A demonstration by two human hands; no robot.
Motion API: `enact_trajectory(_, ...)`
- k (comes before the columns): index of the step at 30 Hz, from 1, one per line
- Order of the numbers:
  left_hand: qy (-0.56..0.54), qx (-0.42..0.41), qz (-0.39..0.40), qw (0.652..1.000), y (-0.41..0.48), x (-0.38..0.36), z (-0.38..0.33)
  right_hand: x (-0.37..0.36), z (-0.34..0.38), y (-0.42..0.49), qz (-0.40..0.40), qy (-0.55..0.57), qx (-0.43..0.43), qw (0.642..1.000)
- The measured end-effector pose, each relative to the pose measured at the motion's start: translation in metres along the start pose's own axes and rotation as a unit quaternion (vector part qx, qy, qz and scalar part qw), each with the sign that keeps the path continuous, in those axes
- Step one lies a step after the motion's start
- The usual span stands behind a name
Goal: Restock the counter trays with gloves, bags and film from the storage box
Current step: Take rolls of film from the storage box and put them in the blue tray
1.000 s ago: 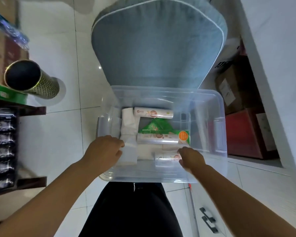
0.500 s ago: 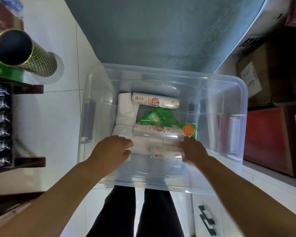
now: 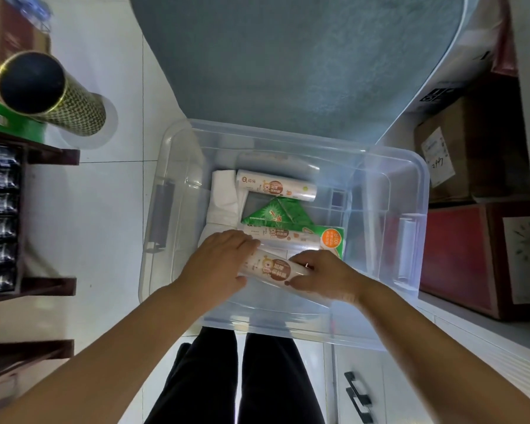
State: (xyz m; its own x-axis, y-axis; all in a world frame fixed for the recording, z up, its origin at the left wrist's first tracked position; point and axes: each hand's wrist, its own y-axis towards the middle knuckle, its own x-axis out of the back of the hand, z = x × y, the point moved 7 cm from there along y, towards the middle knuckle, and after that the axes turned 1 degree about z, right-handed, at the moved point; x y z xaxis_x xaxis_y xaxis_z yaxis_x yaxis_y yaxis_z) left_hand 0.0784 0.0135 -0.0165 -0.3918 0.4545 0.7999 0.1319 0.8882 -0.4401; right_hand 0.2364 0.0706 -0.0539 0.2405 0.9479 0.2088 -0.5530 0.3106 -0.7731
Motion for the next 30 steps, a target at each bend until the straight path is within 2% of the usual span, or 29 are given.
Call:
enact_trajectory(3, 0.021, 0.003, 0.010, 1.000, 0.001, -0.002, 0.005, -0.001, 0.007, 0.012, 0.030, -0.005, 0.016, 0.999)
enact_trajectory(4, 0.020, 0.018, 0.022, 0.999, 0.000, -0.004, 0.010, 0.002, 0.005, 0.019, 0.019, 0.012, 0.012, 1.000)
enact_trajectory(5, 0.016, 0.035, 0.031, 0.999, -0.001, -0.005, 0.015, 0.008, 0.002, 0.026, -0.019, 0.044, 0.010, 0.999)
enact_trajectory(7, 0.026, 0.065, 0.033, 0.997, -0.004, -0.005, 0.028, 0.029, -0.011, 0.040, -0.160, 0.070, 0.005, 0.985)
enact_trajectory(9, 0.051, 0.078, 0.036, 0.995, -0.008, -0.005, 0.037, 0.040, -0.024, 0.054, -0.256, -0.029, -0.008, 0.966)
enact_trajectory(10, 0.060, 0.082, 0.037, 0.994, -0.010, -0.006, 0.041, 0.038, -0.030, 0.065, -0.257, -0.102, -0.019, 0.961)
enact_trajectory(13, 0.068, 0.092, 0.036, 0.993, -0.014, -0.010, 0.050, 0.020, -0.046, 0.093, -0.178, -0.260, -0.050, 0.948)
enact_trajectory(15, 0.067, 0.095, 0.038, 0.992, -0.016, -0.013, 0.054, 0.013, -0.055, 0.101, -0.150, -0.309, -0.063, 0.937)
enact_trajectory(18, 0.063, 0.095, 0.037, 0.993, -0.022, -0.015, 0.058, 0.012, -0.056, 0.095, -0.169, -0.357, -0.053, 0.917)
enact_trajectory(25, 0.048, 0.095, 0.033, 0.994, -0.036, 0.008, 0.056, 0.025, -0.032, 0.021, -0.248, -0.277, -0.062, 0.926)
enact_trajectory(30, 0.039, 0.057, 0.023, 0.997, -0.052, 0.049, 0.041, 0.043, 0.008, -0.069, -0.347, -0.249, -0.066, 0.902)
